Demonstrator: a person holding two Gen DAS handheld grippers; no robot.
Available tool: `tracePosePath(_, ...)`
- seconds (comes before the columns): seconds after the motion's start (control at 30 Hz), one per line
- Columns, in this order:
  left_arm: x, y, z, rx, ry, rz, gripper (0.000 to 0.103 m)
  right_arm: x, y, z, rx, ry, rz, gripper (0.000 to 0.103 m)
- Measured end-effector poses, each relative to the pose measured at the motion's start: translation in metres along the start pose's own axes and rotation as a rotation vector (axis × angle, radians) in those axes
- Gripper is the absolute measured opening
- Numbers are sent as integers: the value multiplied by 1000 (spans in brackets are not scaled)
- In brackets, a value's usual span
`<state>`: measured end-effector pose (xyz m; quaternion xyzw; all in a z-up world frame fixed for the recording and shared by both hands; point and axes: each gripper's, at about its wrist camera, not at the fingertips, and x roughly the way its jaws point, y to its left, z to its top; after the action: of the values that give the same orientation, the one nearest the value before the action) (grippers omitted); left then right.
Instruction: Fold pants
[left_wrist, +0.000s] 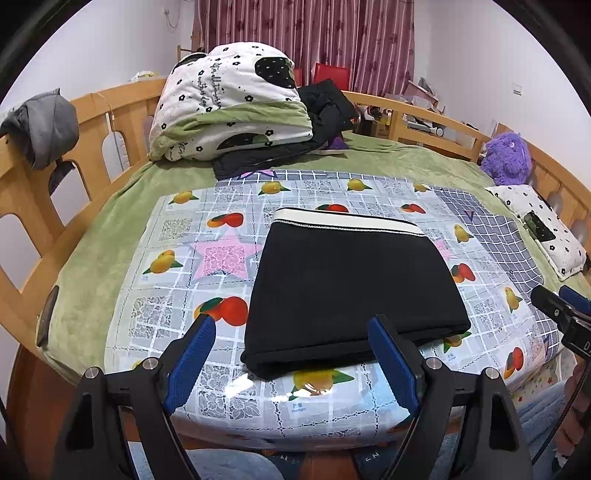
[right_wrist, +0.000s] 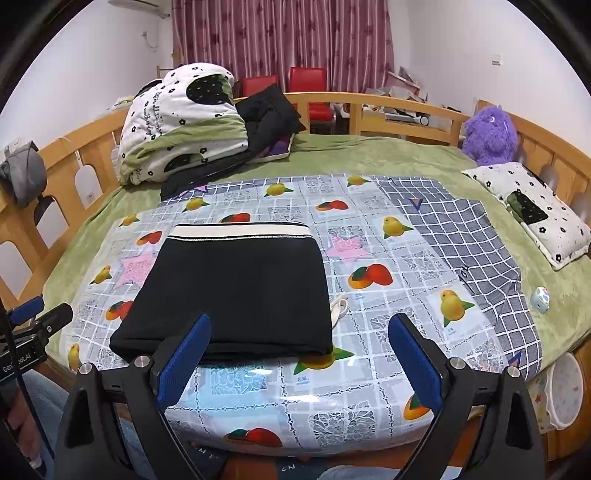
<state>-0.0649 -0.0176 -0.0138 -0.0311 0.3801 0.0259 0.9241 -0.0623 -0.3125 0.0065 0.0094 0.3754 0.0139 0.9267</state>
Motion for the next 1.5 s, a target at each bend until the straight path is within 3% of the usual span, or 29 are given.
tracePosePath(1.5,7,10,0,2,19,-12,84,0,0,1,32,5,14,95)
